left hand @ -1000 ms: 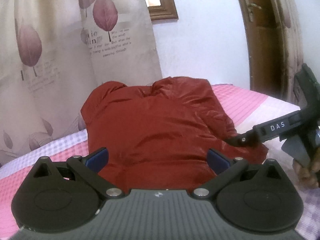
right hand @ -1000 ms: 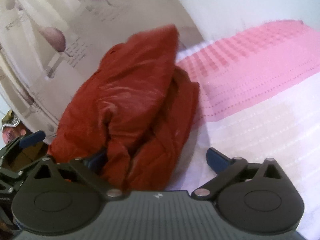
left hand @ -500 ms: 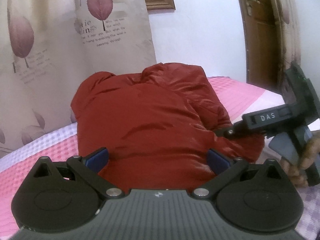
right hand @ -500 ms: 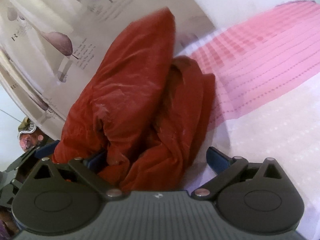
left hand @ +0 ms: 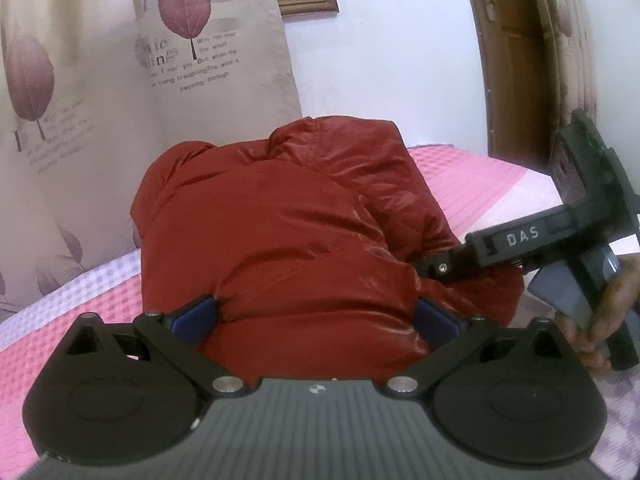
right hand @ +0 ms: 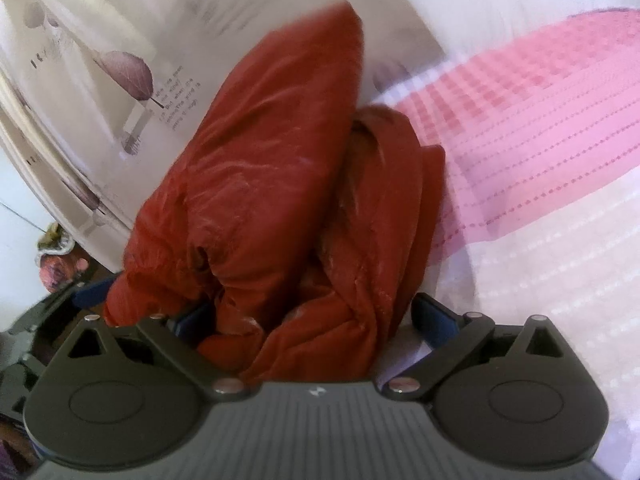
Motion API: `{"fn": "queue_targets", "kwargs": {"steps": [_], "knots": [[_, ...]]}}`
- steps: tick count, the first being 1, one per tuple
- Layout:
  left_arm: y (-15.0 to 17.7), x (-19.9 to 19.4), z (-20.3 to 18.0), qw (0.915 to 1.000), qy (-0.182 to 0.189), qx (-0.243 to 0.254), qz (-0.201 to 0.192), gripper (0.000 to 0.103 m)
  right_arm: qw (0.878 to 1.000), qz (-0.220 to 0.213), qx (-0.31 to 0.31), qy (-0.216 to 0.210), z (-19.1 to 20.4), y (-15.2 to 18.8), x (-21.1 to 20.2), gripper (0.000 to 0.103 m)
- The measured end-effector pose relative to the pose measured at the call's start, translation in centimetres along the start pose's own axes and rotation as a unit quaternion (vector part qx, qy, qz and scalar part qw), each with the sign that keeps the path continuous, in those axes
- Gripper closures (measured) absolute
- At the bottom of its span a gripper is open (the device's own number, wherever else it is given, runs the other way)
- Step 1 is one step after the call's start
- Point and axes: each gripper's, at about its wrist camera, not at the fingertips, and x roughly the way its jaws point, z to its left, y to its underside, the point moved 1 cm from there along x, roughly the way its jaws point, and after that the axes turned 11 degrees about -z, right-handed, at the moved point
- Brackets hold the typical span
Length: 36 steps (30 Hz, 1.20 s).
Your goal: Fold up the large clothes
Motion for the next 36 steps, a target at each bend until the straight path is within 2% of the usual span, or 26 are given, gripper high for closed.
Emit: {"fn": "queue_targets", "kwargs": {"steps": [5, 8, 11, 14, 18, 20, 23, 26, 27, 30, 36], "knots": [[-0.1, -2.3, 1.3, 0.9982, -0.041, 0.002, -0.045, 0.0, 1.0, 0.007, -0.022, 0.012, 0.3, -0.1, 0.1, 0.001], [0.1, -3.7, 3.8, 0.9954, -0.069, -0.028, -0.061, 0.0, 1.0, 0.006, -0.021, 0.011, 0.2, -0.1, 0.1, 0.002], [0.6, -3.8, 6.8, 0.9932, -0.068, -0.083, -0.045, 0.0, 1.0, 0.005, -0.016, 0.007, 0.1, -0.1, 0.0, 0.002], [1.2, -3.2, 9.3, 0.9883, -0.04, -0.145, -0.02, 0.0, 1.0, 0.004, -0.013, 0.006, 0.0, -0.1, -0.1, 0.002], [2.2, -1.9, 11.0, 0.9793, -0.001, -0.202, -0.002, 0.0, 1.0, 0.003, -0.01, 0.004, -0.1, 0.0, -0.1, 0.002], [3.1, -0.9, 12.2, 0.9699, 0.016, -0.243, 0.009, 0.0, 1.0, 0.002, -0.008, 0.002, -0.1, 0.0, -0.1, 0.002], [4.4, 1.3, 13.5, 0.9506, 0.054, -0.304, 0.032, 0.0, 1.0, 0.005, 0.0, -0.003, -0.3, 0.0, 0.0, 0.002], [5.5, 2.7, 14.7, 0.9322, 0.088, -0.349, 0.039, 0.0, 1.0, 0.012, 0.009, -0.014, -0.6, -0.2, 0.1, 0.001], [5.7, 3.1, 14.9, 0.9289, 0.097, -0.355, 0.04, 0.0, 1.0, 0.014, 0.012, -0.018, -0.6, -0.2, 0.1, 0.001], [5.7, 4.0, 15.2, 0.9292, 0.121, -0.347, 0.043, 0.0, 0.999, 0.026, 0.017, -0.024, -0.6, -0.5, 0.4, 0.001], [5.9, 4.9, 16.0, 0.9212, 0.148, -0.356, 0.053, 0.0, 0.998, 0.039, 0.026, -0.045, -0.8, -1.4, 1.5, 0.0]]}}
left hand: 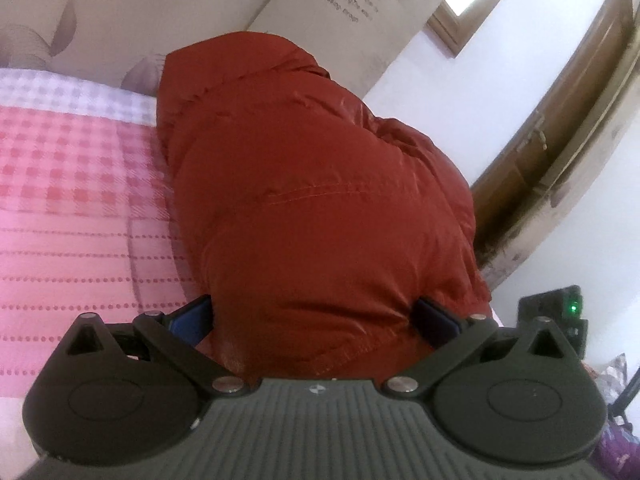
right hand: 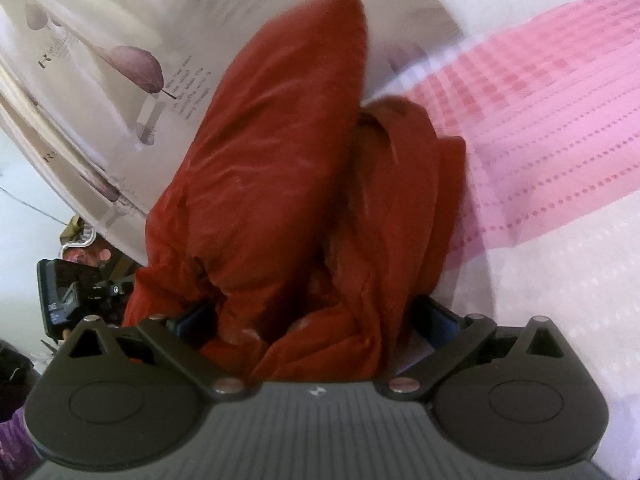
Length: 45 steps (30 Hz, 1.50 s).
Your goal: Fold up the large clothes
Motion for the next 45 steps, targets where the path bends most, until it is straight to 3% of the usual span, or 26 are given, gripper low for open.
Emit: {"fn": "queue_targets", "kwargs": {"steps": [6, 8, 11, 14, 18, 21, 24, 26, 29, 37, 45], "knots": [[0.4, 0.2, -0.6, 0.9998, -0.007, 0.017, -0.003, 0.001, 1.0, -0.01, -0.018, 0.004, 0.8, 0.5, 1.1, 0.0], [0.5, -0.1, -1.3, 0.9992, -0.016, 0.035, -0.007, 0.008, 0.999, -0.016, -0.037, 0.006, 1.3, 0.7, 0.9, 0.005], [0.8, -0.7, -2.2, 0.9979, -0.031, 0.053, -0.022, 0.018, 0.996, -0.029, -0.079, 0.015, 2.5, 0.7, 0.3, 0.026], [1.0, -1.1, -3.0, 0.9967, -0.041, 0.062, -0.032, 0.021, 0.993, -0.036, -0.11, 0.027, 3.7, 0.7, 0.0, 0.031], [1.0, -1.1, -2.6, 0.9967, -0.042, 0.064, -0.028, 0.018, 0.99, -0.028, -0.132, 0.044, 4.4, 0.7, 0.4, 0.031], [1.0, -1.0, -2.4, 0.9962, -0.049, 0.068, -0.025, 0.008, 0.989, -0.02, -0.139, 0.057, 5.1, 0.7, 0.9, 0.027], [1.2, -0.9, -2.7, 0.9936, -0.059, 0.09, -0.033, 0.0, 0.987, -0.018, -0.141, 0.075, 5.1, 0.7, 1.2, 0.017], [1.2, -0.8, -3.1, 0.9925, -0.059, 0.102, -0.034, 0.0, 0.985, -0.021, -0.144, 0.09, 5.1, 0.7, 1.3, 0.005], [1.1, -0.5, -3.1, 0.9926, -0.056, 0.103, -0.03, 0.0, 0.986, -0.019, -0.137, 0.096, 5.0, 0.7, 1.5, 0.002], [1.2, -0.3, -2.7, 0.9933, -0.05, 0.1, -0.03, 0.0, 0.989, -0.014, -0.12, 0.082, 4.6, 0.8, 2.0, 0.002], [1.3, -0.4, -2.7, 0.9925, -0.049, 0.107, -0.032, 0.0, 0.982, -0.015, -0.153, 0.108, 5.9, 1.0, 2.1, 0.002]]}}
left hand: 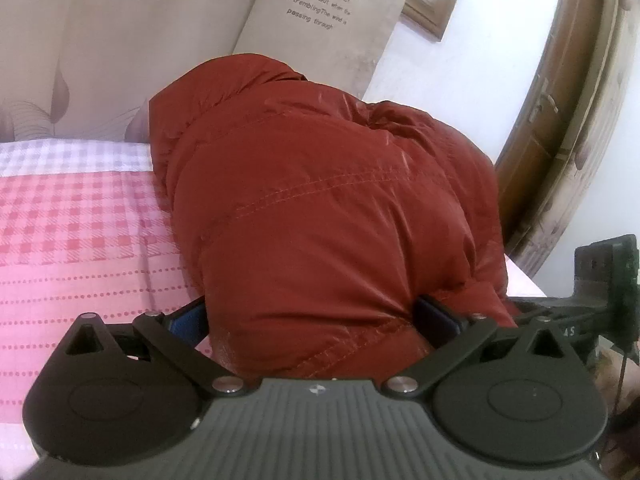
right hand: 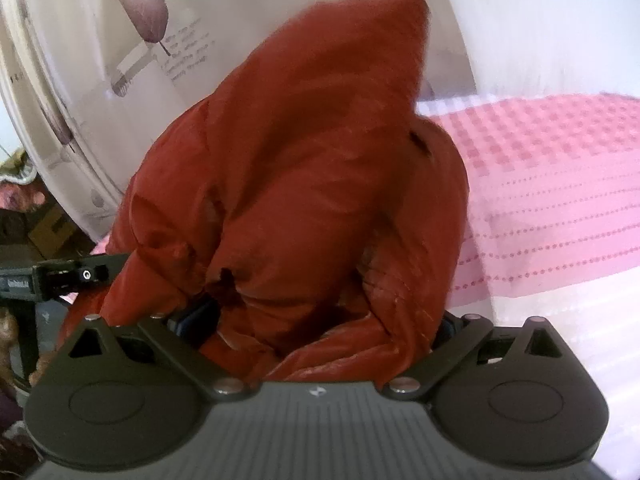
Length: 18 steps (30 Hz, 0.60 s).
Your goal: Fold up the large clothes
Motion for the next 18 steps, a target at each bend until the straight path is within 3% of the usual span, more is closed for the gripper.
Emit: {"fn": "queue_targets", "kwargs": {"steps": [9, 13, 18], "knots": [[0.0, -0.1, 0.1, 1.0, 0.0, 0.007, -0.002, 0.0, 1.0, -0.004, -0.021, 0.014, 0.6, 0.0, -0.1, 0.002], [0.0, -0.4, -0.3, 0.9998, 0.0, 0.02, -0.009, 0.011, 1.0, -0.003, -0.003, 0.001, 0.1, 0.0, 0.1, 0.002], [-0.2, -1.0, -1.3, 0.9987, -0.01, 0.046, -0.022, 0.024, 0.999, -0.018, 0.028, -0.032, -0.8, 0.4, -0.4, 0.024]]}}
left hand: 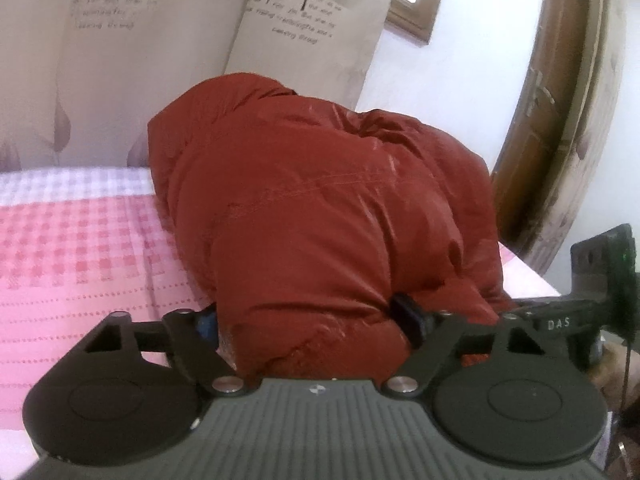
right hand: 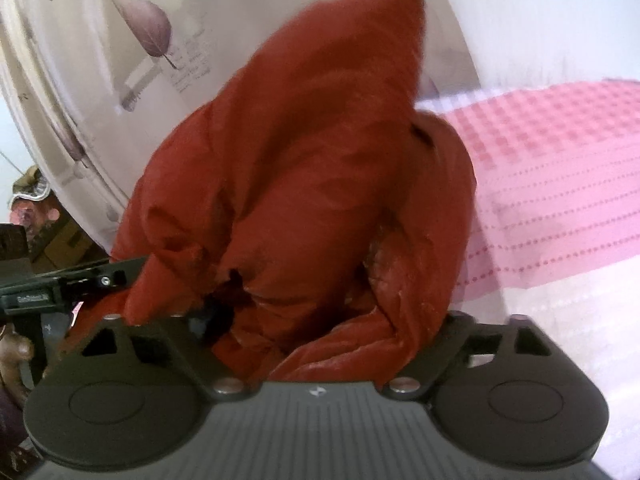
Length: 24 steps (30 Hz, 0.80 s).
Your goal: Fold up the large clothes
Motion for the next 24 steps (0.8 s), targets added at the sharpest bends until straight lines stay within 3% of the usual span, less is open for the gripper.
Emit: {"fn": "queue_targets", "kwargs": {"steps": [1, 4, 9, 14, 16, 18, 19, 22, 24], "knots": [[0.0, 0.0, -0.1, 1.0, -0.001, 0.003, 0.0, 0.024, 1.0, -0.004, -0.005, -0.001, 0.1, -0.1, -0.3, 0.03], [-0.2, 0.2, 0.4, 0.9999, 0.003, -0.007, 0.007, 0.021, 1.0, -0.002, 0.0, -0.004, 0.0, -0.3, -0.5, 0.032], [-0.4, 0.5, 1.2, 0.9998, 0.005, -0.008, 0.016, 0.0, 0.999, 0.027, 0.023, 0.0, -0.7, -0.6, 0.3, 0.002], [-0.4, 1.2, 2.6, 0.9985, 0.029, -0.038, 0.029, 0.0, 0.991, 0.06, 0.109, -0.04, -2.8, -0.4, 2.0, 0.0], [-0.1, 1.8, 3.3, 0.9956, 0.042, -0.073, 0.042, 0.0, 0.99, 0.058, 0.112, -0.061, -3.2, -0.4, 2.5, 0.0], [0.0, 2.1, 3.5, 0.995, 0.048, -0.076, 0.043, 0.004, 0.99, 0.051, 0.111, -0.073, -3.3, -0.3, 3.0, 0.0], [-0.1, 1.9, 3.0, 0.9967, 0.042, -0.06, 0.036, 0.011, 0.991, 0.048, 0.102, -0.074, -3.0, -0.3, 3.2, 0.002], [-0.6, 0.6, 0.2, 0.9998, -0.004, 0.019, -0.006, 0.023, 0.993, 0.023, 0.08, -0.086, -1.5, -0.6, 2.7, 0.035], [-0.9, -0.5, -1.0, 0.9978, -0.02, 0.051, -0.036, 0.024, 0.994, 0.011, 0.067, -0.089, -0.1, -0.8, 2.5, 0.041]]}}
